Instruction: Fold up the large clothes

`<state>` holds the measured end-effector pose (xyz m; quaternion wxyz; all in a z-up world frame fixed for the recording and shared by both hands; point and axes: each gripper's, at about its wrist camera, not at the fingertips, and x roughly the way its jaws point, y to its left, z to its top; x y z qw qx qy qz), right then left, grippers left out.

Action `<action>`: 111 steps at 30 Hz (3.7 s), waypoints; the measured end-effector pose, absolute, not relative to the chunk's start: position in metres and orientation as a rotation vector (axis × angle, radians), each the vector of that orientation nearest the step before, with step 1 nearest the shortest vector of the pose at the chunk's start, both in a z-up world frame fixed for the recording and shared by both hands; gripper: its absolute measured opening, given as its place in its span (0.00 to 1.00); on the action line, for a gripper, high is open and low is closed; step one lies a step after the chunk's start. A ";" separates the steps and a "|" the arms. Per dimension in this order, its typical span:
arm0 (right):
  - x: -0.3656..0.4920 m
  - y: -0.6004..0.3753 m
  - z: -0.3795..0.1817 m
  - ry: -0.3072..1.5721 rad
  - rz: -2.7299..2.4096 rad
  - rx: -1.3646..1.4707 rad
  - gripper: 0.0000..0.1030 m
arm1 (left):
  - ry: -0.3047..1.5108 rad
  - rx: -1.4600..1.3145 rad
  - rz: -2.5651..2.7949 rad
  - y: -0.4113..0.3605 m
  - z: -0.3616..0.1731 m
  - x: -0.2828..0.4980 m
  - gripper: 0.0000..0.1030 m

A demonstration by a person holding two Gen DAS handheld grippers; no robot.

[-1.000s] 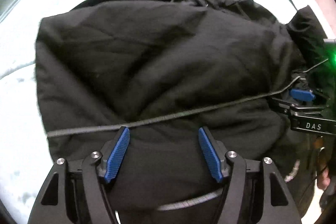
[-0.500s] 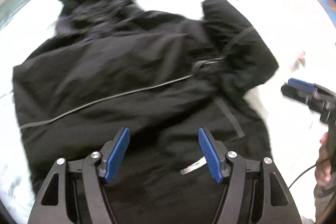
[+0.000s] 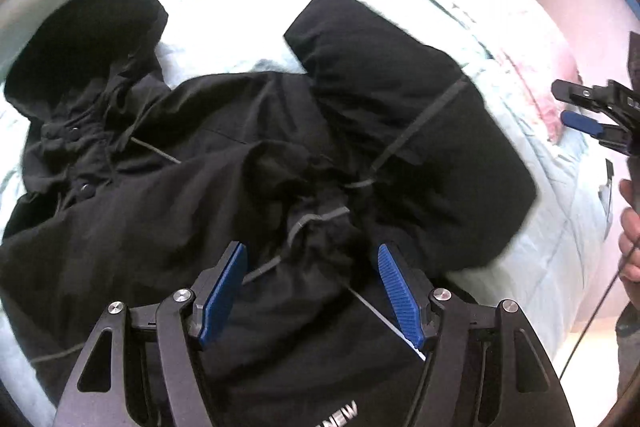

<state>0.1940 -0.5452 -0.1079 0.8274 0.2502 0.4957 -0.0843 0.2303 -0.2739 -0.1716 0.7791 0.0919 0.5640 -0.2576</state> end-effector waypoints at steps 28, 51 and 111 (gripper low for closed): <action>0.230 -0.589 -0.132 0.900 -0.366 0.511 0.21 | 1.226 0.127 -0.710 -0.311 -0.196 0.266 0.71; 0.138 -0.720 -0.217 0.916 -0.437 0.943 0.46 | 1.347 0.229 -0.755 -0.380 -0.231 0.257 0.72; 0.172 -0.261 -0.116 1.174 0.287 0.193 0.55 | 1.339 -0.316 -0.395 -0.084 -0.229 0.239 0.72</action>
